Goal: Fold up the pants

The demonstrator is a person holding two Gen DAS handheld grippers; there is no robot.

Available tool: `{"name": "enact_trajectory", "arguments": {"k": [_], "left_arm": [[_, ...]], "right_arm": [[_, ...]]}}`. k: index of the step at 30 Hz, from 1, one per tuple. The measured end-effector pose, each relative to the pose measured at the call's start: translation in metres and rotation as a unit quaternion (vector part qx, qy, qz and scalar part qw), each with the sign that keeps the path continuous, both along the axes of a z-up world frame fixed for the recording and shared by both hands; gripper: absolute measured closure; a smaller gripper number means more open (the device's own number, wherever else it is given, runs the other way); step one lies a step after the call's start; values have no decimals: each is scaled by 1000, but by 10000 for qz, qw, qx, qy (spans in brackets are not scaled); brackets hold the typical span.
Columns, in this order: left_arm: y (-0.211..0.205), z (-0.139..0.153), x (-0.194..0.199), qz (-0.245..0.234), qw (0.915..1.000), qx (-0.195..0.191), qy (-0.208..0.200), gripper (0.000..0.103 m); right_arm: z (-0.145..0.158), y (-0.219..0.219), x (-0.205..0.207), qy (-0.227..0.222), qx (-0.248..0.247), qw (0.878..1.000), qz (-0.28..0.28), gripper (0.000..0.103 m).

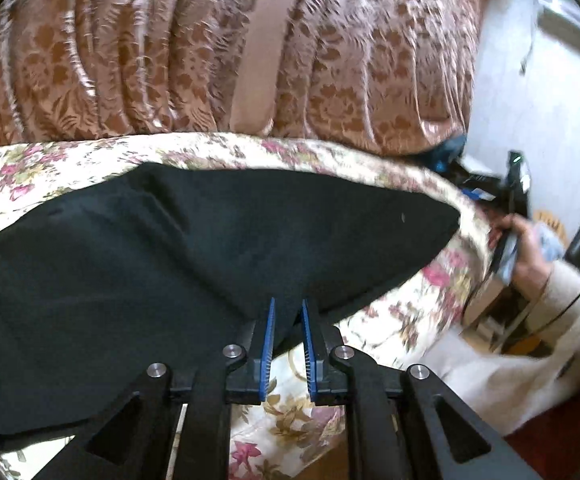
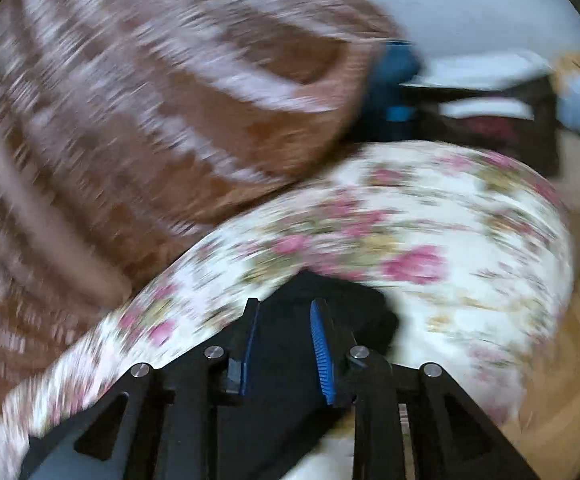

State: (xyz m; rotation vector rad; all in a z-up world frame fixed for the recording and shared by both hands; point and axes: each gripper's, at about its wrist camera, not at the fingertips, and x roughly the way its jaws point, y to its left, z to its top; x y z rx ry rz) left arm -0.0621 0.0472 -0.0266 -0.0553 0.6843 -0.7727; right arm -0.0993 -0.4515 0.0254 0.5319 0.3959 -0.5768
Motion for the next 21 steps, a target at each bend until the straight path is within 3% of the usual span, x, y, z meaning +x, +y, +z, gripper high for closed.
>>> {"name": "enact_trajectory", "arguments": {"k": [3, 6, 9, 11, 13, 14, 16, 18, 19, 21], "left_arm": [[18, 11, 4, 234, 9994, -268, 32, 88], [44, 18, 10, 766, 9966, -316, -30, 83], [74, 16, 16, 1496, 9884, -269, 25, 65], [101, 12, 20, 2170, 9754, -347, 153, 54], [138, 5, 23, 3073, 9497, -492, 344, 53], [150, 3, 23, 3312, 9412, -543, 396, 52], [182, 0, 16, 4041, 9117, -623, 419, 50], [196, 3, 4, 4448, 8951, -300, 70, 45], [201, 4, 0, 4617, 8869, -143, -75, 36], [214, 2, -3, 4830, 8755, -48, -115, 28]], "right_arm": [[-4, 26, 47, 405, -79, 9959, 802, 77], [-23, 53, 95, 836, 45, 9856, 1470, 77], [-43, 71, 116, 1068, 60, 9801, 1670, 77], [-56, 81, 125, 1244, -29, 9777, 1692, 77], [-68, 85, 128, 1442, -70, 9747, 1704, 77], [-73, 85, 127, 1486, -74, 9743, 1691, 76], [-81, 84, 125, 1418, -53, 9754, 1687, 76], [-81, 81, 123, 1319, 46, 9760, 1732, 74], [-82, 81, 123, 1303, 81, 9760, 1743, 74], [-83, 79, 122, 1250, 165, 9762, 1766, 73]]}}
